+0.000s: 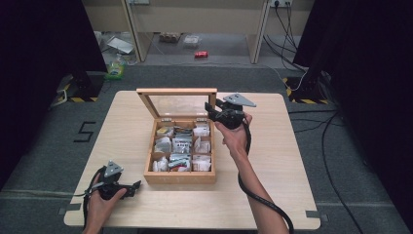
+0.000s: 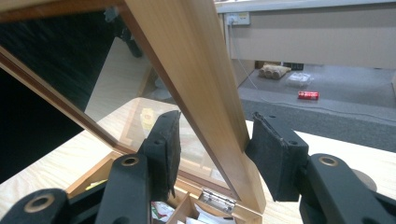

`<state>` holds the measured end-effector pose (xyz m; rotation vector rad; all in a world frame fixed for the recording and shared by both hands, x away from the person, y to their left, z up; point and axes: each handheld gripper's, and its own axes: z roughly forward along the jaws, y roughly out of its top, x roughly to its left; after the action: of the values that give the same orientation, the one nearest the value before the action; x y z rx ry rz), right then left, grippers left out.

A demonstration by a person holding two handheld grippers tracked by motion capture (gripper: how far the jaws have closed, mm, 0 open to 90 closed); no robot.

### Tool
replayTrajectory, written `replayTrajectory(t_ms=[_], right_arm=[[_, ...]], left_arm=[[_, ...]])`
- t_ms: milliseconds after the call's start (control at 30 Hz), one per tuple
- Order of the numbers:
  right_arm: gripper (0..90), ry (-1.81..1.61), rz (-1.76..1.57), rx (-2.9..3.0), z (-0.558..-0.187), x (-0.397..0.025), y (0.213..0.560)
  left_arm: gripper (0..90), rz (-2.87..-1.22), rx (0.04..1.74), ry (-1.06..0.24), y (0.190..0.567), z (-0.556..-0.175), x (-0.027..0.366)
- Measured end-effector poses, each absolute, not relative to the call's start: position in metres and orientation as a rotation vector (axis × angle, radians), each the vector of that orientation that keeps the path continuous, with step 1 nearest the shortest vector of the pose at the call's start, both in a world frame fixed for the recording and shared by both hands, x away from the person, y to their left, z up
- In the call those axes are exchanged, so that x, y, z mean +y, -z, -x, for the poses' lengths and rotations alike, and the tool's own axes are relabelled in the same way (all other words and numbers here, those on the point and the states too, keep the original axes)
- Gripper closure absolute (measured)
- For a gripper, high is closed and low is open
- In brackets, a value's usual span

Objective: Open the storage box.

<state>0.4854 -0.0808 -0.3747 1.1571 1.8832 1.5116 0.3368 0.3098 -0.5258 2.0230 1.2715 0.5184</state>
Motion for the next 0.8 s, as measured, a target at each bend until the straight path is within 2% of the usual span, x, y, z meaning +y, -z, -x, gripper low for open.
replayTrajectory(t_ms=[800], right_arm=[[52.9,-1.405,-1.208,1.874,-0.513,-0.068,0.378]], left_arm=[[0.0,-2.026,1.266,-0.515,0.526,-0.337,0.310]])
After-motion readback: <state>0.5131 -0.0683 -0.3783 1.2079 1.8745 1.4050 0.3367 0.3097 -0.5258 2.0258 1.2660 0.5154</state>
